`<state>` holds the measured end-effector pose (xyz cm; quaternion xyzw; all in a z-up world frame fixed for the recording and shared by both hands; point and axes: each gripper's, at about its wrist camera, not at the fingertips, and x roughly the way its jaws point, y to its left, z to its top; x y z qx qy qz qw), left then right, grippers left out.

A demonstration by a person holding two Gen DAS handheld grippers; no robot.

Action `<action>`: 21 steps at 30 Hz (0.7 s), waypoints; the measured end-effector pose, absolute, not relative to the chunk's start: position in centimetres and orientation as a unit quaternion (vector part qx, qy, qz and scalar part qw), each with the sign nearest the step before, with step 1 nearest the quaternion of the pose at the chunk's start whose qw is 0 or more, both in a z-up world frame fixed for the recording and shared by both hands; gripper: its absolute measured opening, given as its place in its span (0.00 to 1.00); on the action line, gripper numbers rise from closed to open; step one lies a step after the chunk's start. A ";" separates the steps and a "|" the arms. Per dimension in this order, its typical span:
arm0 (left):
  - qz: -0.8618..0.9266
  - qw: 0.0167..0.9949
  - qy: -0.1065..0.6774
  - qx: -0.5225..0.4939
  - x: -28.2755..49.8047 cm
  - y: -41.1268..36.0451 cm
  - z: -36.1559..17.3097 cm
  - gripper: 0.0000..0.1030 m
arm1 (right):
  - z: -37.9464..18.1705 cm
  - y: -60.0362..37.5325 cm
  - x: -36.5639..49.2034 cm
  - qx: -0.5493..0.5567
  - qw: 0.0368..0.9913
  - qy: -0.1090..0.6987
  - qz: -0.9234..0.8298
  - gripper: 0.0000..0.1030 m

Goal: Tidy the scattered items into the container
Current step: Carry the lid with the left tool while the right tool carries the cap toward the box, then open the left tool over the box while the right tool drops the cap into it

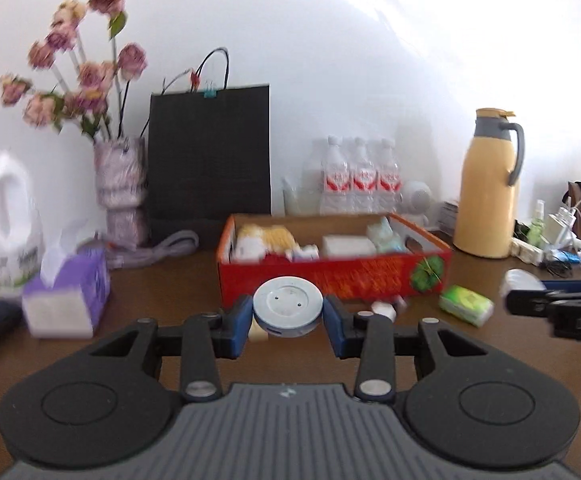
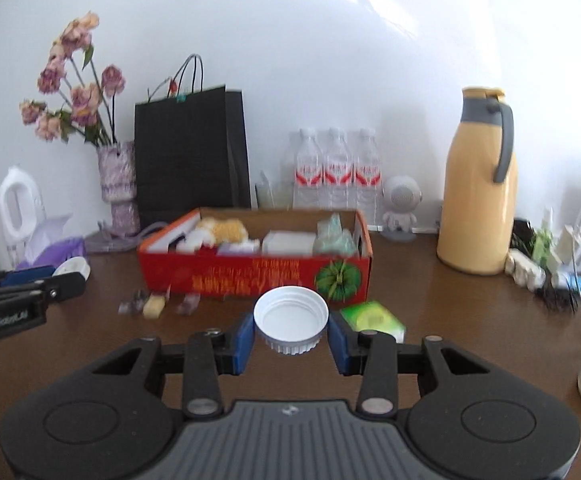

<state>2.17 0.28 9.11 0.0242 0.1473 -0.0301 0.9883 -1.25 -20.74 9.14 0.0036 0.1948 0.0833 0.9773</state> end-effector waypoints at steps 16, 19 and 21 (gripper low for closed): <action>-0.053 0.932 0.335 0.130 28.3 2.2 6.7 0.50 | 14.1 -19.0 24.9 -0.037 0.957 0.266 0.112 0.38; -0.061 0.932 0.340 0.112 29.7 2.9 6.8 0.59 | 12.4 -18.2 30.7 -0.032 0.935 0.333 0.121 0.38; -0.065 0.932 0.347 0.083 30.5 3.6 7.7 0.60 | 11.1 -18.1 33.8 -0.022 0.921 0.370 0.118 0.37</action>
